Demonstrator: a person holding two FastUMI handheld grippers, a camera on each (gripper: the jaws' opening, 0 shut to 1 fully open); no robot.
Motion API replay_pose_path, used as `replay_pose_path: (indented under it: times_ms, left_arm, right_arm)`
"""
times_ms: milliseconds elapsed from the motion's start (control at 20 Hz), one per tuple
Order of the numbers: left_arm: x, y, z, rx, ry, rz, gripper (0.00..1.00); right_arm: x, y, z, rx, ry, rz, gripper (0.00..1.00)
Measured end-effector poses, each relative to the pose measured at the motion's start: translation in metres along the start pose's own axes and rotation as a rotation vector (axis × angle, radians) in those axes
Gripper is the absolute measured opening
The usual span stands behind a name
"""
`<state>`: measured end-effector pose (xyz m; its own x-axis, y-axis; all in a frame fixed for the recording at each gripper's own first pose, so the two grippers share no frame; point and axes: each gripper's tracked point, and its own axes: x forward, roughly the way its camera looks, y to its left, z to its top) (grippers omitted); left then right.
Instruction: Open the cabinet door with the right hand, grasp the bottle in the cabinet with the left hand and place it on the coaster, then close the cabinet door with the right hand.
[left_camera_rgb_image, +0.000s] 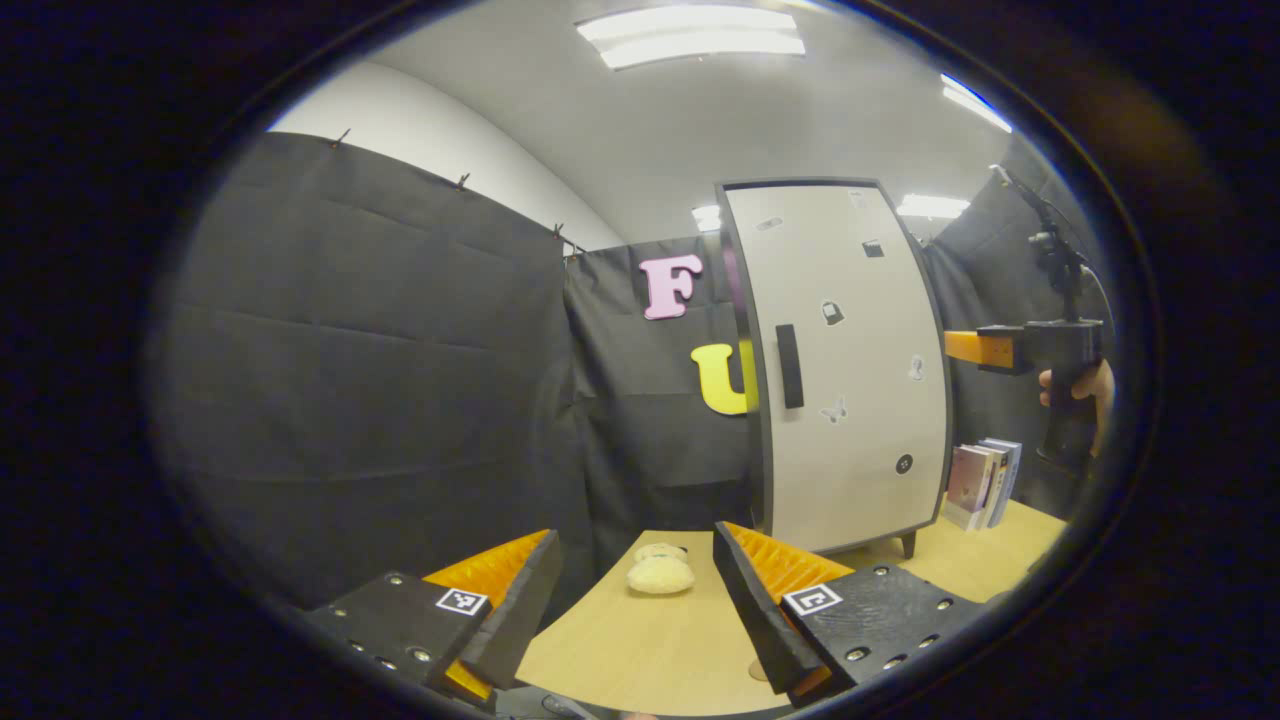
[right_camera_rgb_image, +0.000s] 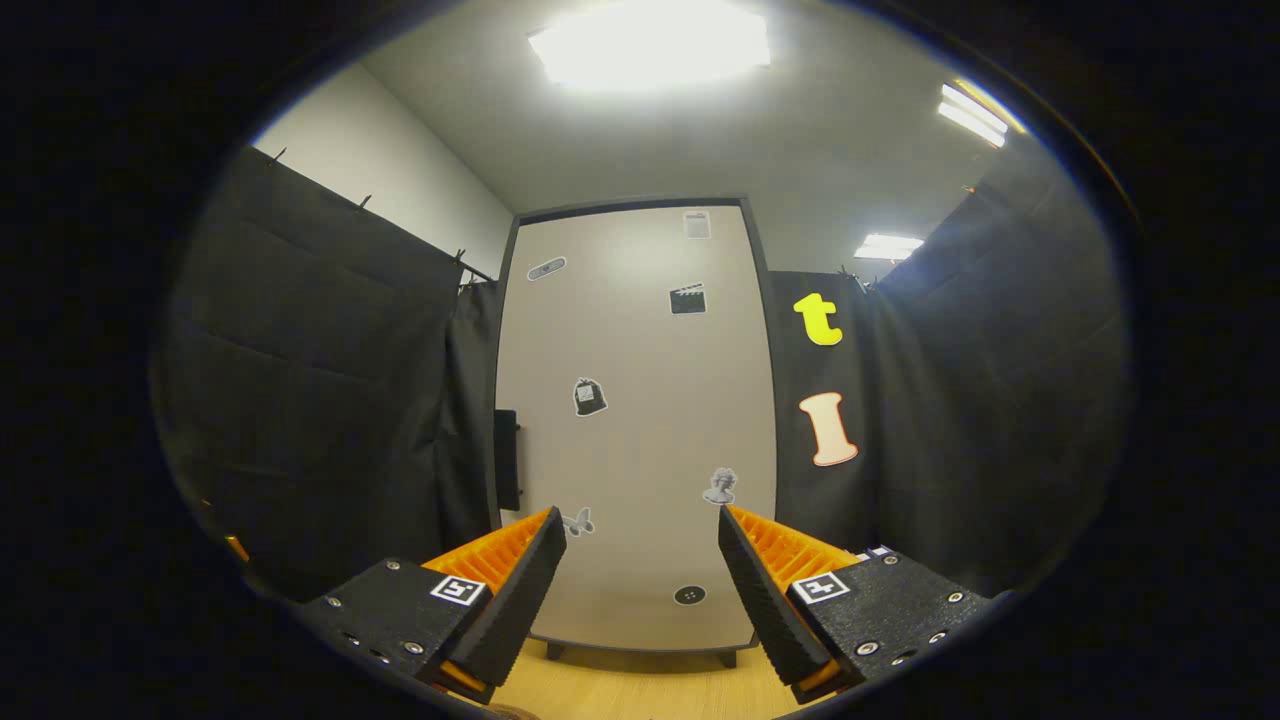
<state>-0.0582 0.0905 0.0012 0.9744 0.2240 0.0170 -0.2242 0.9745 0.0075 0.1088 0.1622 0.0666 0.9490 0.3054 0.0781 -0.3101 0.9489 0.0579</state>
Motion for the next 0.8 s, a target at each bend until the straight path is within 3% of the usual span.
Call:
replay_pose_path:
  times_ms: [800]
  left_arm:
    - [-0.024,0.059,-0.012,0.017,0.023,0.106,0.91]
  right_arm:
    - [0.102,0.092,0.002,-0.02,0.021,0.111,0.95]
